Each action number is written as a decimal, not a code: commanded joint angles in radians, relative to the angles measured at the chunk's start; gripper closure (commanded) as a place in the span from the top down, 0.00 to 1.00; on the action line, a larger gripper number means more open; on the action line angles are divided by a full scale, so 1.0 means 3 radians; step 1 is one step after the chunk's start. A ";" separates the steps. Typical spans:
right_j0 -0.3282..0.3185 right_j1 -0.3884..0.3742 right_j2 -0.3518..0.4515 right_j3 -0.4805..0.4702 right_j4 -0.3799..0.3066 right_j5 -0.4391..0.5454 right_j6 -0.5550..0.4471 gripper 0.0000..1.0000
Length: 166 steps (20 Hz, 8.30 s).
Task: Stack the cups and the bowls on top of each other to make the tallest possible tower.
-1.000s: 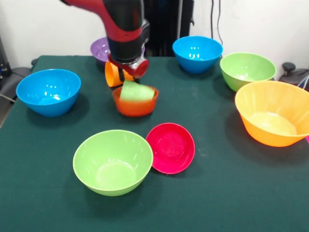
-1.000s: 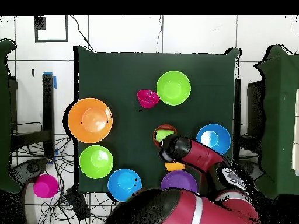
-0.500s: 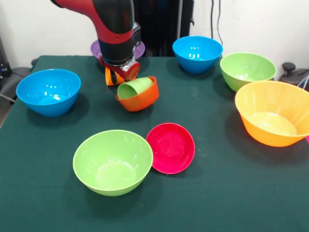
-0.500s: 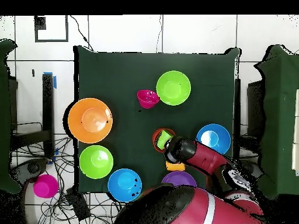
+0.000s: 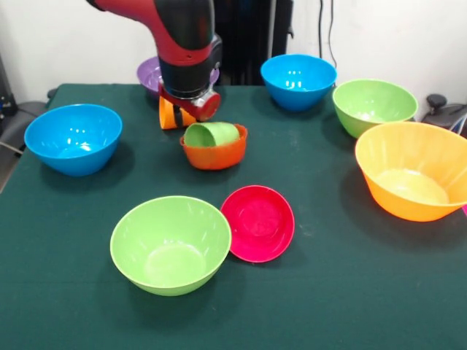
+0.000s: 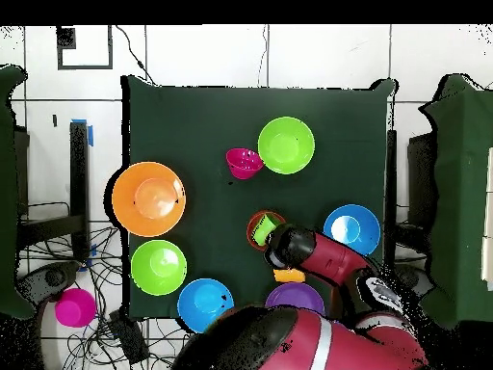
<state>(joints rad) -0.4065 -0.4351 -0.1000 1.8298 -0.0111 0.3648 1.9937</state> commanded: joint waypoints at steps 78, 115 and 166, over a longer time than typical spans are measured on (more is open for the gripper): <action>-0.0356 -0.0054 0.1523 -0.0612 -0.1599 0.0709 -0.0490 1.00; 0.0833 -0.1136 0.0179 -0.0098 -0.1674 0.0330 0.1015 0.00; 0.1957 0.0853 -0.1251 -0.0147 0.0061 -0.2204 0.2338 0.00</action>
<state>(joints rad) 0.2329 -0.1851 -0.6609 1.8496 0.0549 -0.2897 2.6387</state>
